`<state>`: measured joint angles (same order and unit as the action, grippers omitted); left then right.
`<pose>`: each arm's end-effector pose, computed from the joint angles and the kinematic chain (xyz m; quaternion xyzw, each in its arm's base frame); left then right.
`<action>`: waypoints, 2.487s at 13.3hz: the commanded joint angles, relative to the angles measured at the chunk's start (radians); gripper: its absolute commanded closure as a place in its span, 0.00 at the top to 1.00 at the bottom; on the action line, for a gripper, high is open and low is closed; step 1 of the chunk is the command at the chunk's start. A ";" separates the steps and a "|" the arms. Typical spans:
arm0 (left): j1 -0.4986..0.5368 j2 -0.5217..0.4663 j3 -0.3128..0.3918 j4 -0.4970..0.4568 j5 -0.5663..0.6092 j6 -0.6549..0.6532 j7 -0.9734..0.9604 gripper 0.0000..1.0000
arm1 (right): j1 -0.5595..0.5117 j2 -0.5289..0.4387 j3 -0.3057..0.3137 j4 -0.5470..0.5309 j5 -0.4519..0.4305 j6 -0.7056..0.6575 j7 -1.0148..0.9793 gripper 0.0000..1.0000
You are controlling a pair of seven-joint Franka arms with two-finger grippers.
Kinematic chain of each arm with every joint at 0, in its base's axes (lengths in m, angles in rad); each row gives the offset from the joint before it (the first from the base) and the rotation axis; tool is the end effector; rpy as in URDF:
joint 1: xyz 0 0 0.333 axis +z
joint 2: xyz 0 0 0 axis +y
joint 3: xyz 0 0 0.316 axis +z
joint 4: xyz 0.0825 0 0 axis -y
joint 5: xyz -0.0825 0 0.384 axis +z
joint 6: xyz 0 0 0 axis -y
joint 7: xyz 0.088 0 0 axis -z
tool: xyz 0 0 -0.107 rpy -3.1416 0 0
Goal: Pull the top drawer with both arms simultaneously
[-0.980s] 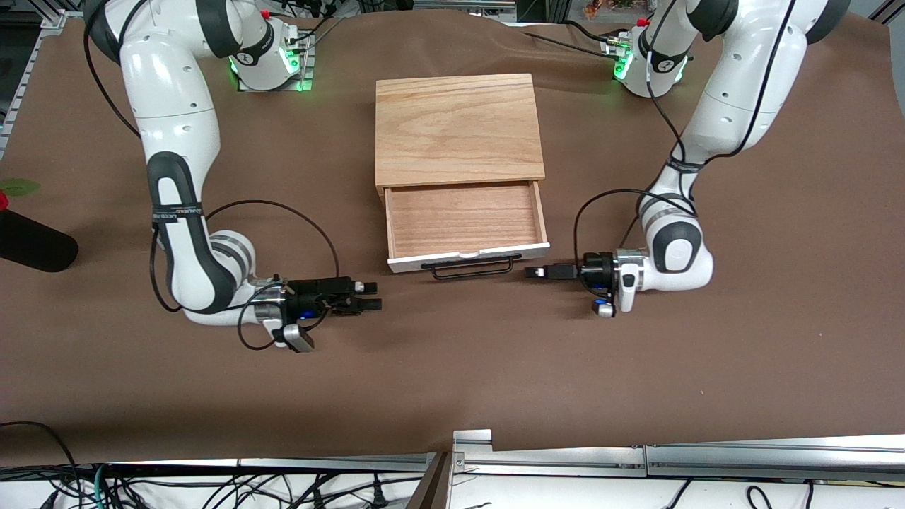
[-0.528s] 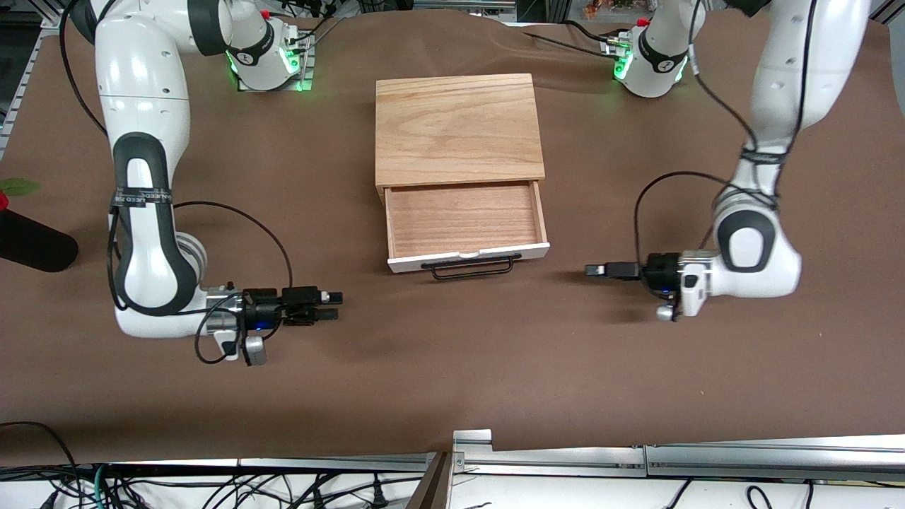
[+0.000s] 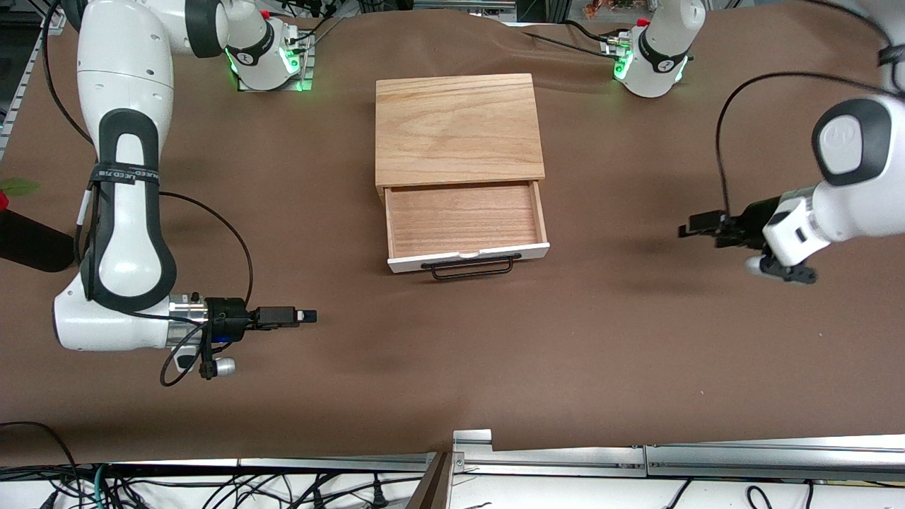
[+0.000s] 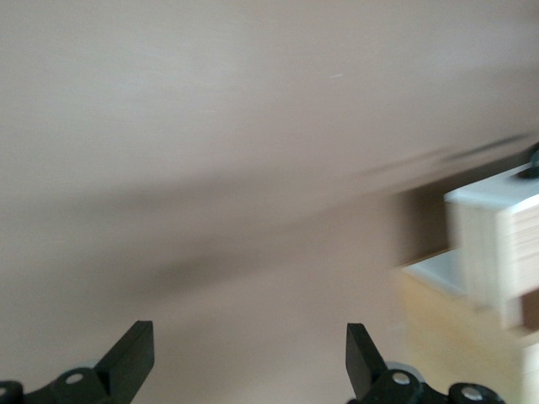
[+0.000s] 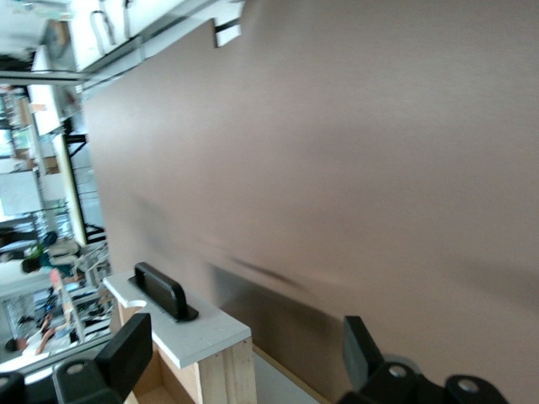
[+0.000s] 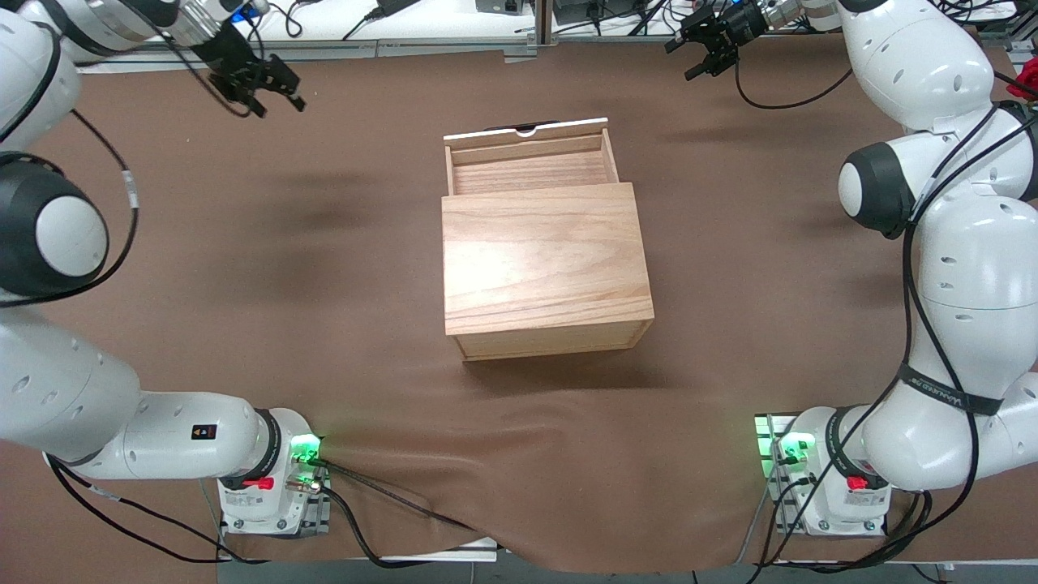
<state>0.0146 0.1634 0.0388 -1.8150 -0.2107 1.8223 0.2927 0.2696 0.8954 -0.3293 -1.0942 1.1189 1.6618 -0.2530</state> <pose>0.5892 0.0134 0.4371 0.9887 -0.0846 -0.0596 0.1082 0.7482 0.1287 0.3047 -0.9079 0.0009 0.0701 0.4133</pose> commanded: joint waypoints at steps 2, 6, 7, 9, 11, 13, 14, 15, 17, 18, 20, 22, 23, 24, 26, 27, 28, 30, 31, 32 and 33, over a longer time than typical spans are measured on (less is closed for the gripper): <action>0.004 -0.136 -0.003 -0.052 0.182 0.017 0.062 1.00 | 0.026 -0.007 -0.040 0.039 -0.164 0.019 0.129 1.00; 0.030 -0.251 -0.002 -0.059 0.192 -0.087 0.007 1.00 | 0.074 -0.058 -0.138 0.037 -0.319 -0.049 0.251 1.00; 0.033 -0.280 -0.002 -0.061 0.194 -0.118 -0.054 1.00 | 0.076 -0.070 -0.160 0.037 -0.377 -0.072 0.250 1.00; 0.034 -0.332 -0.002 -0.063 0.214 -0.172 -0.174 1.00 | 0.070 -0.127 -0.171 0.031 -0.518 -0.085 0.238 1.00; 0.034 -0.354 0.000 -0.052 0.229 -0.221 -0.222 1.00 | 0.063 -0.192 -0.163 -0.005 -0.658 -0.085 0.239 1.00; 0.034 -0.361 0.003 -0.040 0.238 -0.251 -0.259 1.00 | 0.059 -0.277 -0.145 -0.091 -0.737 -0.073 0.242 1.00; 0.033 -0.363 0.001 -0.037 0.263 -0.267 -0.263 1.00 | 0.036 -0.311 -0.133 -0.119 -0.752 -0.071 0.241 1.00; 0.031 -0.361 0.001 -0.033 0.267 -0.280 -0.264 1.00 | 0.013 -0.343 -0.122 -0.142 -0.766 -0.073 0.241 1.00; 0.015 -0.355 0.027 -0.012 0.267 -0.293 -0.265 1.00 | -0.027 -0.397 -0.114 -0.171 -0.827 -0.069 0.242 1.00; 0.025 -0.345 0.032 0.014 0.263 -0.284 -0.262 1.00 | -0.053 -0.421 -0.100 -0.173 -0.859 -0.069 0.242 1.00; 0.025 -0.326 0.027 0.036 0.261 -0.285 -0.264 1.00 | -0.111 -0.510 -0.032 -0.223 -0.962 -0.051 0.242 1.00; 0.027 -0.321 0.027 0.037 0.260 -0.284 -0.262 1.00 | -0.166 -0.626 0.039 -0.323 -1.028 -0.037 0.242 1.00; 0.027 -0.320 0.027 0.037 0.263 -0.282 -0.262 1.00 | -0.196 -0.688 0.076 -0.378 -1.036 -0.037 0.242 1.00; 0.027 -0.317 0.027 0.036 0.263 -0.282 -0.262 1.00 | -0.219 -0.728 0.094 -0.427 -1.050 -0.036 0.245 1.00; 0.025 -0.315 0.026 0.036 0.260 -0.284 -0.264 1.00 | -0.274 -0.777 0.140 -0.464 -1.097 -0.043 0.198 1.00; 0.025 -0.315 0.026 0.036 0.260 -0.285 -0.264 1.00 | -0.289 -0.797 0.160 -0.469 -1.123 -0.049 0.142 1.00; 0.025 -0.315 0.024 0.030 0.260 -0.288 -0.265 1.00 | -0.297 -0.811 0.164 -0.470 -1.133 -0.063 0.120 1.00; 0.025 -0.315 0.023 0.026 0.260 -0.291 -0.265 1.00 | -0.316 -0.843 0.186 -0.498 -1.131 -0.085 0.120 1.00; 0.025 -0.315 0.023 0.026 0.260 -0.291 -0.265 1.00 | -0.329 -0.872 0.206 -0.530 -1.131 -0.085 0.124 1.00; 0.025 -0.317 0.023 0.028 0.260 -0.299 -0.265 1.00 | -0.334 -0.888 0.216 -0.553 -1.133 -0.085 0.127 1.00; 0.024 -0.317 0.020 0.029 0.260 -0.307 -0.265 1.00 | -0.334 -0.883 0.216 -0.550 -1.133 -0.086 0.124 1.00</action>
<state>0.0470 -0.1600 0.0622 -1.8082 0.0273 1.5456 0.0432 -0.0382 0.0633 -0.1475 -1.5832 0.0042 1.5729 -0.1196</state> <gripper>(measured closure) 0.000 0.000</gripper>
